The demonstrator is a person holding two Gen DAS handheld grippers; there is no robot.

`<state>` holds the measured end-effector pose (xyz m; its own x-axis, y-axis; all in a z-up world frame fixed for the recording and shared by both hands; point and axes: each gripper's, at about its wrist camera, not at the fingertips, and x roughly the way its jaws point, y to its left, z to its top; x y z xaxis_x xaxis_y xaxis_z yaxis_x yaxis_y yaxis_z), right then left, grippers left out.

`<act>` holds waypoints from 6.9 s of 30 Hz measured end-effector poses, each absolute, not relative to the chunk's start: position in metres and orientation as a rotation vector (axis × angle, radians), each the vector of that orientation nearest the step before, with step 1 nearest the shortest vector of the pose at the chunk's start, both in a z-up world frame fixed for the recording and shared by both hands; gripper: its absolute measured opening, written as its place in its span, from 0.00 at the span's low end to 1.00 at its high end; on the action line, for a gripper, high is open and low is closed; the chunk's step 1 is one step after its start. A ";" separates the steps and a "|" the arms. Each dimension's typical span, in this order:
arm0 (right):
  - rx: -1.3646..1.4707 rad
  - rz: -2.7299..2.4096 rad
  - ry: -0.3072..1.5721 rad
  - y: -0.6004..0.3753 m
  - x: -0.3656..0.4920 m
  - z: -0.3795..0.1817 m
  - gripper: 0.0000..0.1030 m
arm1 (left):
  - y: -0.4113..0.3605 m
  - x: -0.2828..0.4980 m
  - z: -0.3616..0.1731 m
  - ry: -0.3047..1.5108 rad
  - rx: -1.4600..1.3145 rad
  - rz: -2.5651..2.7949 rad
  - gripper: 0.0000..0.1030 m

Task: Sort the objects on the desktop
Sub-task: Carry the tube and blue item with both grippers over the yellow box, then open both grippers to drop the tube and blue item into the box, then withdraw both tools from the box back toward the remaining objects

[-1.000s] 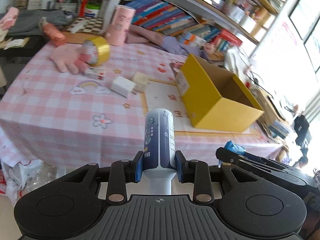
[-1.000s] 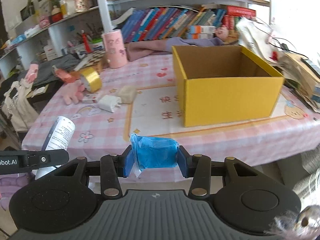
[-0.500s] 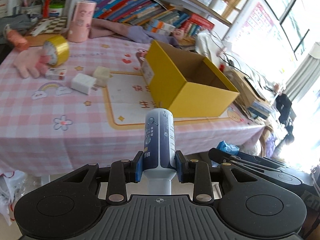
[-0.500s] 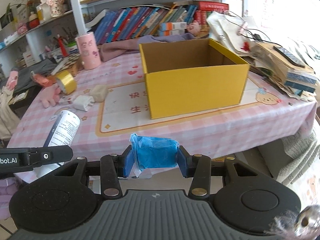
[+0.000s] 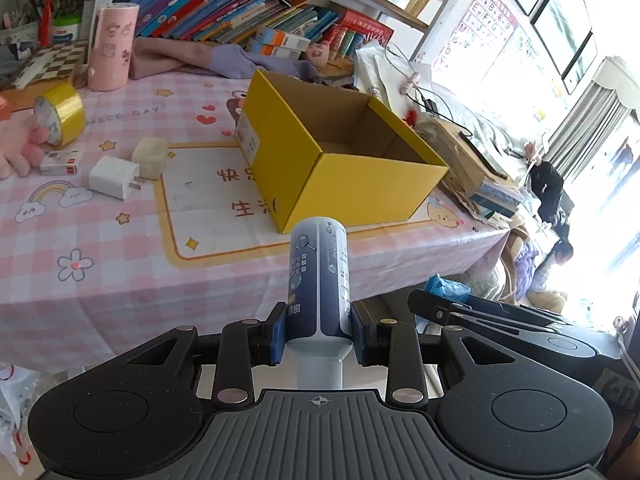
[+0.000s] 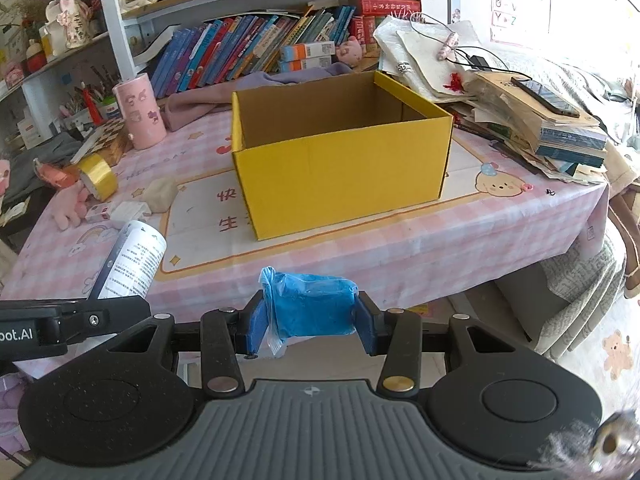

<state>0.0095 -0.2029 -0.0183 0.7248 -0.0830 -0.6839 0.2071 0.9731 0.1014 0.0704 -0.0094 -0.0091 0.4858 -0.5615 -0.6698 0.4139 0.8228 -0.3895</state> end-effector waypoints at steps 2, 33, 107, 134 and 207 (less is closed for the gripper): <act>0.176 -0.165 0.740 -0.206 0.012 -0.017 0.41 | -0.012 0.073 -0.008 0.879 -0.182 -0.599 0.30; 0.174 -0.139 0.684 -0.275 0.077 -0.005 0.41 | -0.089 0.129 0.021 0.759 -0.071 -0.622 0.30; -0.408 0.359 0.824 -0.344 0.273 -0.026 0.53 | -0.201 0.237 0.009 0.704 -0.015 -0.246 0.54; 0.037 0.079 0.537 -0.340 0.168 0.017 0.57 | -0.140 0.153 0.033 0.557 -0.046 -0.201 0.73; -0.180 0.340 0.725 -0.069 0.058 -0.038 0.61 | 0.095 0.035 -0.020 0.746 -0.075 0.013 0.80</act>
<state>0.0580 -0.0689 -0.0379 0.6971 0.2415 -0.6751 -0.3651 0.9299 -0.0443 0.0354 0.0945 -0.0199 0.7347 -0.0144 -0.6782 -0.0389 0.9972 -0.0632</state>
